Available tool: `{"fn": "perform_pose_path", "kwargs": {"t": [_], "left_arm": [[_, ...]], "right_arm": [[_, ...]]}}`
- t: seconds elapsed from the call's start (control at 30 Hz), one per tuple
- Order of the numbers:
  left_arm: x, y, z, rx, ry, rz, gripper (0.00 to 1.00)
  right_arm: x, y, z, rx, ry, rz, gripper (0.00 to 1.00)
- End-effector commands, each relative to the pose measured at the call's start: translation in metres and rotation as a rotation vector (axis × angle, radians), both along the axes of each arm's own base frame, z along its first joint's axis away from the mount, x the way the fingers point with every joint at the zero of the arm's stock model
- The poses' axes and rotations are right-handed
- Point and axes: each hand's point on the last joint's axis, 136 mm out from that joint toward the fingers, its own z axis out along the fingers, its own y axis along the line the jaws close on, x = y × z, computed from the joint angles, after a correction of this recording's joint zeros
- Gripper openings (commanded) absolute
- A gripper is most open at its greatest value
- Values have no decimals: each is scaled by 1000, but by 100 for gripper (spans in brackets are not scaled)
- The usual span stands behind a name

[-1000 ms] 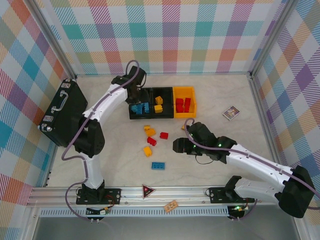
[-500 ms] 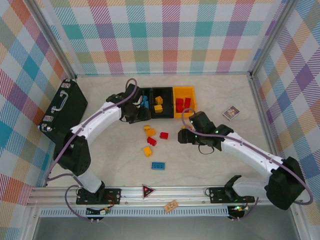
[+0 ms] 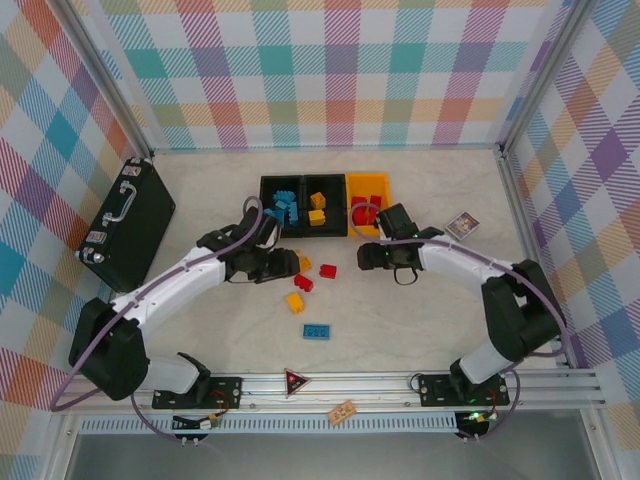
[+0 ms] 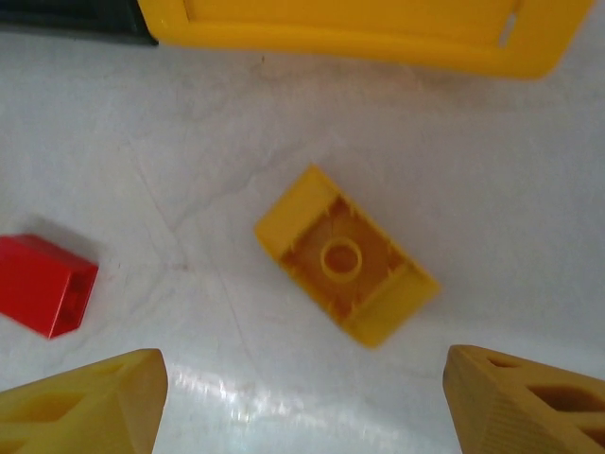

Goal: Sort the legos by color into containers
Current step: Rotate the lego at the center of the table, then pick up the lego from the center of the table.

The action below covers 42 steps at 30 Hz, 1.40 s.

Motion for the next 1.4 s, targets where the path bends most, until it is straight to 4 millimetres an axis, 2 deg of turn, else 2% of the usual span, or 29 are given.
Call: {"fn": "perform_pose_path", "kwargs": {"t": [0.0, 0.13, 0.27, 0.6, 0.77, 0.83, 0.93, 1.03, 1.13, 1.37], "left_arm": [[-9, -2, -2, -25, 6, 20, 55], [-13, 2, -7, -12, 17, 31, 55], [-12, 1, -8, -13, 17, 33, 55], [-10, -5, -20, -3, 45, 26, 55], [-10, -8, -20, -3, 43, 24, 55], [-11, -8, -19, -2, 41, 25, 55], [-12, -7, -20, 2, 42, 28, 55], [-14, -5, -20, 7, 40, 31, 55], [-14, -2, -18, 10, 28, 42, 55], [-14, -1, -20, 10, 29, 56, 54]], "right_arm": [[26, 16, 9, 27, -73, 72, 77], [36, 21, -3, -3, -52, 89, 76], [35, 21, -11, -15, -25, 97, 75], [1, 23, -29, -21, 63, 103, 66], [-6, 23, -39, -41, 85, 94, 58], [-5, 22, -41, -55, 87, 80, 52], [0, 19, -42, -82, 80, 53, 37], [2, 20, -35, -98, 65, 46, 28], [1, 27, -23, -99, 64, 59, 24], [2, 45, 24, -20, 36, 59, 23]]}}
